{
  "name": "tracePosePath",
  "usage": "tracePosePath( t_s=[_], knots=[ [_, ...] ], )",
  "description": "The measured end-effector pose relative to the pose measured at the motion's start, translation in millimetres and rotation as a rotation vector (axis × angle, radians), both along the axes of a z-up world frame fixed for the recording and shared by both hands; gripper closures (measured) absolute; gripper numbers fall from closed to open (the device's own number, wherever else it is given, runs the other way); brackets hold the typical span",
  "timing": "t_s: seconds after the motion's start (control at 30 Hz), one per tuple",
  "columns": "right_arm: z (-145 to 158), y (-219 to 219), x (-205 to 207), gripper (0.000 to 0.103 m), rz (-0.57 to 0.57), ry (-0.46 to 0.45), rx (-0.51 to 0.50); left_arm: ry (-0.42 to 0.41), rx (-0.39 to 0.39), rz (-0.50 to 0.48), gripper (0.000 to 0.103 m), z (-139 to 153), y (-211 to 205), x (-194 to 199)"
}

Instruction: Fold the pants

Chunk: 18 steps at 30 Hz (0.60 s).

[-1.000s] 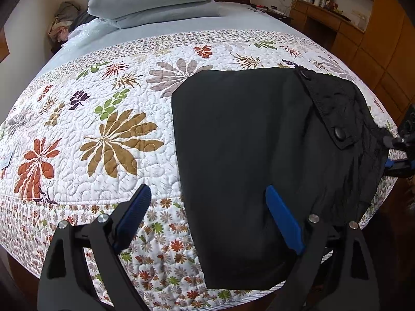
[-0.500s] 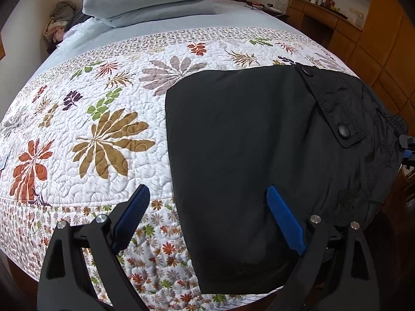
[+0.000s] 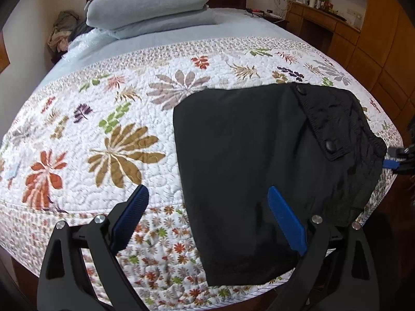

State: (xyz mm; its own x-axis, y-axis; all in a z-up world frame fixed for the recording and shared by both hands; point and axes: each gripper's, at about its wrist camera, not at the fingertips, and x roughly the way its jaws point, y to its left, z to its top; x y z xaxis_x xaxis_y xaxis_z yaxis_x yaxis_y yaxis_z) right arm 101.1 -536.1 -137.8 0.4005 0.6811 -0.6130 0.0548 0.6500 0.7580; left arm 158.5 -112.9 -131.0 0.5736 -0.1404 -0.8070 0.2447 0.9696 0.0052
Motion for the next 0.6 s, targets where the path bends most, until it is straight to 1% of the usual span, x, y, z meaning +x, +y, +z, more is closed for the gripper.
tracePosePath(
  t_s=[0.03, 0.13, 0.23, 0.33, 0.4, 0.47, 0.6],
  knots=[
    [7, -6, -1, 0.023, -0.009, -0.017, -0.008, -0.007, 0.002, -0.004, 0.009, 3, 0, -1],
    [23, -23, -4, 0.013, -0.019, -0.051, -0.027, -0.032, 0.011, -0.019, 0.007, 16, -1, -6],
    [27, -35, 2, 0.010, -0.017, -0.054, -0.056, -0.042, 0.030, -0.033, 0.006, 24, 0, -10],
    [17, -39, 17, 0.010, -0.016, -0.023, -0.059, -0.028, 0.029, -0.040, 0.005, 25, 3, -9],
    [5, -42, 31, 0.010, -0.018, 0.014, -0.056, 0.004, 0.016, -0.028, 0.005, 20, 10, -6],
    [-5, -34, 36, 0.010, -0.022, 0.035, -0.052, 0.041, -0.004, -0.020, 0.005, 12, 16, -2],
    [-20, -33, 43, 0.010, -0.029, 0.061, -0.029, 0.192, -0.098, 0.016, 0.005, -17, 35, 7]
  ],
)
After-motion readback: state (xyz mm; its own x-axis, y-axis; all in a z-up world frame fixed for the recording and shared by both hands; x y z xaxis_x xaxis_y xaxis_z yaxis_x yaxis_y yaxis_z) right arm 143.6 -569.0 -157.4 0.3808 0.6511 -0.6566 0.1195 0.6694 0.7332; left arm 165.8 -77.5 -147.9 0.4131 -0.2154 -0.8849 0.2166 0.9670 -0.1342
